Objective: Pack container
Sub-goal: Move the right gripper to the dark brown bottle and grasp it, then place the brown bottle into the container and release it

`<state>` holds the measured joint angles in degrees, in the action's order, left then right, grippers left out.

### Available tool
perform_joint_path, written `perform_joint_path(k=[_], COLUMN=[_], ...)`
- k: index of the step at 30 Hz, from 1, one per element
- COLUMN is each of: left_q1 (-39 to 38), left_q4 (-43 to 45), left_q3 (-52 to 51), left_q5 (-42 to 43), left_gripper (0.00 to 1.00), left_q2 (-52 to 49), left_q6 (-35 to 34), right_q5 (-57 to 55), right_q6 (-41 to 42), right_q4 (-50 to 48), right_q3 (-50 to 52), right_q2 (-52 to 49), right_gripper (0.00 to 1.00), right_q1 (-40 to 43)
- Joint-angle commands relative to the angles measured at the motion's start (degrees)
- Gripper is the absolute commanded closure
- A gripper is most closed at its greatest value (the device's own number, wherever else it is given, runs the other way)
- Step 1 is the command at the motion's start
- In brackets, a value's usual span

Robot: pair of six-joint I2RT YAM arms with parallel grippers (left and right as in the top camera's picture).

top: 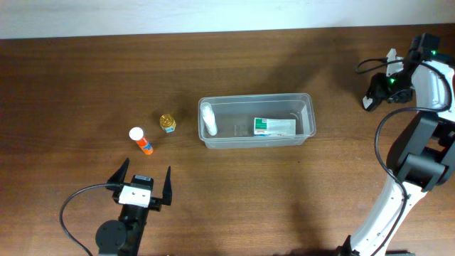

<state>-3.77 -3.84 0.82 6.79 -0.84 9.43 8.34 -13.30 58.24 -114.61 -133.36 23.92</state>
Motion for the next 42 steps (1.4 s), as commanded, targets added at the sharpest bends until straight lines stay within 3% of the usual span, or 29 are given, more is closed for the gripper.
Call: perform_joint_path(k=[1, 5, 12, 26, 31, 39, 42], left_q1=[0.20, 0.17, 0.20, 0.20, 0.20, 0.17, 0.20], left_q4=[-0.11, -0.11, -0.11, -0.11, -0.11, -0.11, -0.11], left_q3=[-0.31, -0.31, -0.31, -0.31, -0.31, -0.31, -0.31], left_q5=[-0.44, -0.44, -0.44, -0.44, -0.44, -0.44, -0.44], left_gripper=[0.01, 0.01, 0.01, 0.01, 0.01, 0.01, 0.01], left_q2=[0.17, 0.17, 0.17, 0.17, 0.17, 0.17, 0.17], left_q6=[0.55, 0.52, 0.55, 0.55, 0.55, 0.52, 0.52], right_q5=[1.64, 1.79, 1.81, 3.30, 6.56, 9.97, 10.95], right_q6=[0.02, 0.04, 0.24, 3.32, 4.42, 4.81, 6.10], right_q4=[-0.42, -0.42, -0.33, 5.49, 12.68, 34.86, 39.12], right_q3=[0.24, 0.24, 0.24, -4.20, -12.09, -35.08, -41.59], right_q2=[-0.11, -0.11, -0.11, 1.22, 2.49, 2.62, 2.71], right_gripper=[0.46, 0.48, 0.67, 0.73, 0.73, 0.71, 0.71], right_q1=[-0.28, -0.28, -0.28, -0.28, -0.35, -3.08, -5.66])
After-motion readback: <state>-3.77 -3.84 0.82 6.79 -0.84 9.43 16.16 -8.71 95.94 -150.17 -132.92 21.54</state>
